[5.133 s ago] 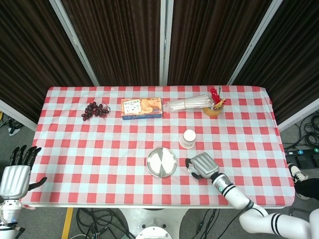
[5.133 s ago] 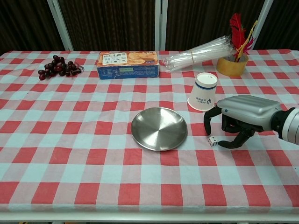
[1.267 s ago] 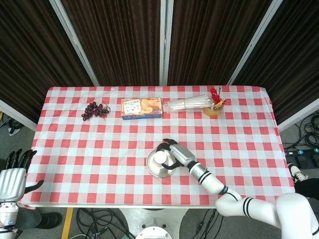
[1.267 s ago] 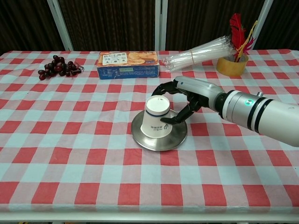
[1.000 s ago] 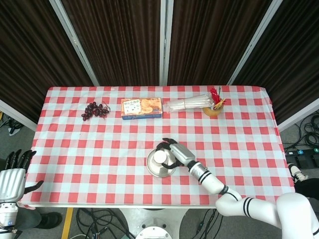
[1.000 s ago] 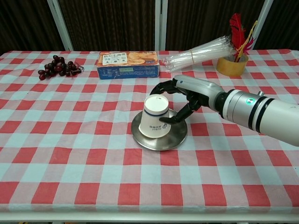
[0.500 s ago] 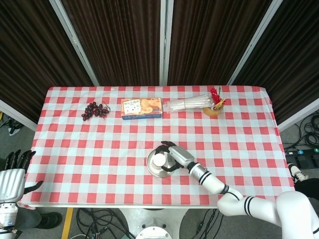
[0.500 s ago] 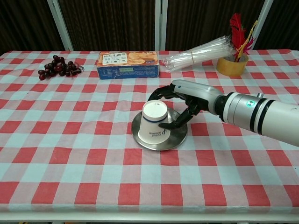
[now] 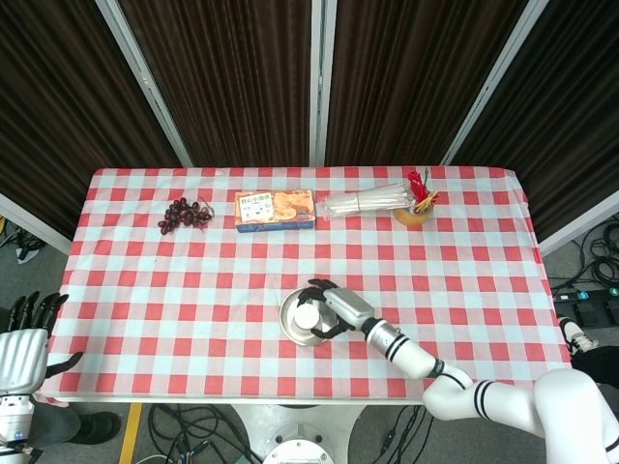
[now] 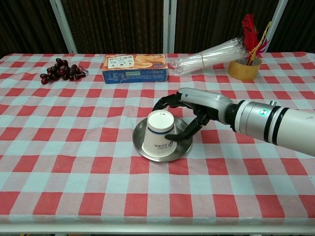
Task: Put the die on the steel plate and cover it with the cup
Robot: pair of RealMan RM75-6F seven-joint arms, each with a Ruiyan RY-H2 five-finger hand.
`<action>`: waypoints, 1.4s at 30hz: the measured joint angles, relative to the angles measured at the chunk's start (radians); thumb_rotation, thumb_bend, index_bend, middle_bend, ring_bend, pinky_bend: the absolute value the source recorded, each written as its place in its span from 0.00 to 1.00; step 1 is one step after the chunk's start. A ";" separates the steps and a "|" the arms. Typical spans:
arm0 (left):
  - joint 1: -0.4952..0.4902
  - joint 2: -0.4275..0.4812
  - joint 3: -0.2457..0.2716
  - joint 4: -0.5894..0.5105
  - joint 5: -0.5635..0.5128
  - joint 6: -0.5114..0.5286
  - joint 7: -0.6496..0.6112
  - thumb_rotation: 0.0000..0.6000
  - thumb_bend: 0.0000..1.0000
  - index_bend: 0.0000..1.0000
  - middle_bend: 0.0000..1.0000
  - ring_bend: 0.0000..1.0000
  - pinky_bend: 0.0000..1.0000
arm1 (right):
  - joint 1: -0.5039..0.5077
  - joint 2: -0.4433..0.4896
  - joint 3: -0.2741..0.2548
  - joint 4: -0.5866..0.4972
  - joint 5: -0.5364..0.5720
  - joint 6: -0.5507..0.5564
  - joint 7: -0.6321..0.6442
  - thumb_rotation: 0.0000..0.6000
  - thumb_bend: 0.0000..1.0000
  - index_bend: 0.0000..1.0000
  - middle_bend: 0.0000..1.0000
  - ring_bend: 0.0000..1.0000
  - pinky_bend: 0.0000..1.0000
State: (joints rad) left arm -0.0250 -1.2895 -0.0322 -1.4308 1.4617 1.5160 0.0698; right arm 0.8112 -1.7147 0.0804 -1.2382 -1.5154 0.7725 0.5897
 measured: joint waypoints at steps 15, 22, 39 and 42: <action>0.001 0.001 -0.001 0.000 0.003 0.003 -0.001 1.00 0.00 0.14 0.13 0.02 0.02 | 0.002 -0.025 0.040 0.064 0.043 0.043 0.030 1.00 0.29 0.45 0.21 0.00 0.00; 0.000 0.000 -0.001 0.001 0.008 0.005 -0.004 1.00 0.00 0.14 0.13 0.02 0.02 | -0.024 0.046 0.054 0.036 0.034 0.118 0.092 1.00 0.29 0.44 0.20 0.00 0.00; 0.001 -0.002 0.000 0.002 0.014 0.009 -0.005 1.00 0.00 0.14 0.13 0.02 0.02 | -0.052 0.070 0.055 0.138 0.131 0.040 0.019 1.00 0.23 0.00 0.03 0.00 0.00; 0.000 -0.003 -0.002 0.005 0.015 0.009 -0.007 1.00 0.00 0.14 0.13 0.02 0.02 | -0.079 0.112 0.048 0.095 0.113 0.101 0.001 1.00 0.23 0.00 0.04 0.00 0.00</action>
State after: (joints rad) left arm -0.0252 -1.2929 -0.0341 -1.4260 1.4771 1.5254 0.0624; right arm 0.7323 -1.6031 0.1281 -1.1432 -1.4027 0.8735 0.5910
